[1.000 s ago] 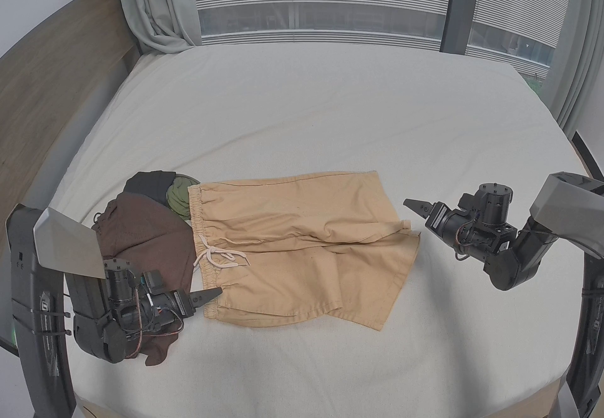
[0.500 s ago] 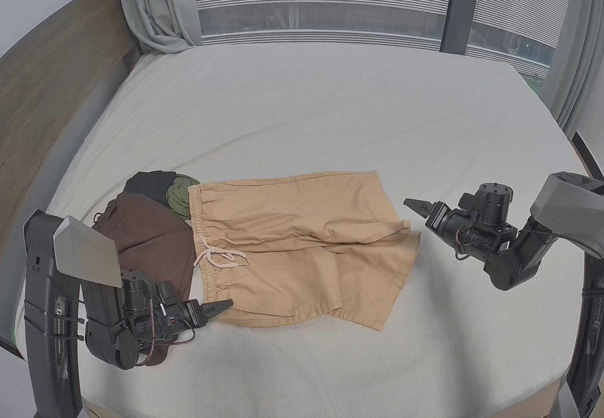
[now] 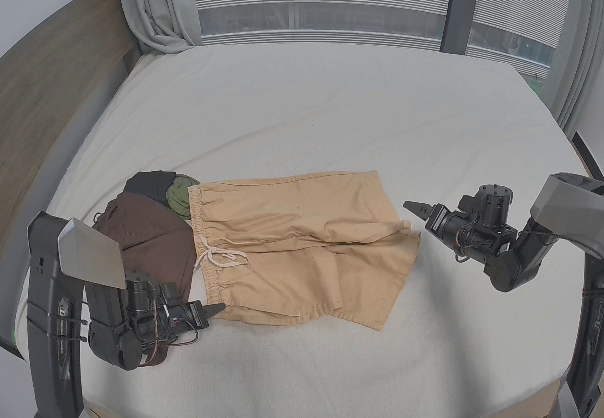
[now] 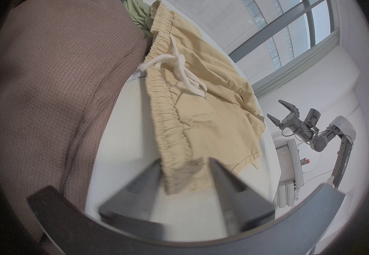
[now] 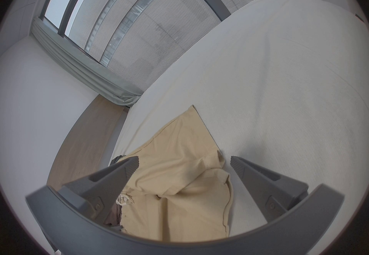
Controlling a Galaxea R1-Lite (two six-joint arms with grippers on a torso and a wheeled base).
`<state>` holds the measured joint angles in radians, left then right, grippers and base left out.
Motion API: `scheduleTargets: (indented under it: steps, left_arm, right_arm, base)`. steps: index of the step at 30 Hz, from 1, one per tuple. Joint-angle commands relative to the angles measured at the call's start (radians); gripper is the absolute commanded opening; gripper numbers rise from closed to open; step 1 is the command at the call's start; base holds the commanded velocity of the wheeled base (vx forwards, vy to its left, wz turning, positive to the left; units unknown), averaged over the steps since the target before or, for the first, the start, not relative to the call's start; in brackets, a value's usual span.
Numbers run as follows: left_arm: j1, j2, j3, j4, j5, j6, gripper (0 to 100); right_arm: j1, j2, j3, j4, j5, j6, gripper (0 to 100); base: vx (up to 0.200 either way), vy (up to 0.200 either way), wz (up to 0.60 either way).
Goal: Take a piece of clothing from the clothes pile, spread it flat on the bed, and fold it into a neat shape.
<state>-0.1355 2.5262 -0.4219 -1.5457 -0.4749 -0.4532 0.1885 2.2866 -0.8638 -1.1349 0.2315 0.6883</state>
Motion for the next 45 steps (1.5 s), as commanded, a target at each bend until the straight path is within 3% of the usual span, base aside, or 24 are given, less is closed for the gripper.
scheduleTargets:
  steps: [1,9,13,27,38,42,45]
  left_arm:
    - [0.001,0.002,0.000,-0.001,-0.001,-0.001,0]
    - [0.010,0.016,-0.024,-0.001,0.001,0.005,0]
    - [0.013,0.016,-0.026,-0.001,-0.001,0.005,0]
    - [0.027,0.011,-0.026,-0.001,-0.001,0.005,0]
    - [0.027,0.009,-0.026,-0.001,-0.001,0.007,0]
    - [0.028,0.009,-0.026,-0.001,-0.001,0.007,0]
    - [0.028,0.009,-0.028,-0.001,-0.001,0.007,0]
  right_arm:
    - [0.022,-0.010,0.052,0.010,0.002,-0.016,100]
    - [0.071,-0.004,0.201,0.015,0.003,-0.182,100]
    - [0.075,-0.002,0.243,0.015,0.003,-0.210,100]
    - [0.181,0.019,0.345,0.015,0.011,-0.200,100]
    - [0.226,0.076,0.335,0.000,0.000,-0.121,100]
    - [0.244,0.103,0.332,-0.003,-0.040,-0.108,100]
    - [0.270,0.131,0.322,-0.026,-0.078,-0.042,100]
  base:
    - [0.000,0.000,0.00]
    - [0.000,0.000,0.00]
    - [0.000,0.000,0.00]
    - [0.000,0.000,0.00]
    - [0.000,0.000,0.00]
    - [0.000,0.000,0.00]
    - [0.000,0.000,0.00]
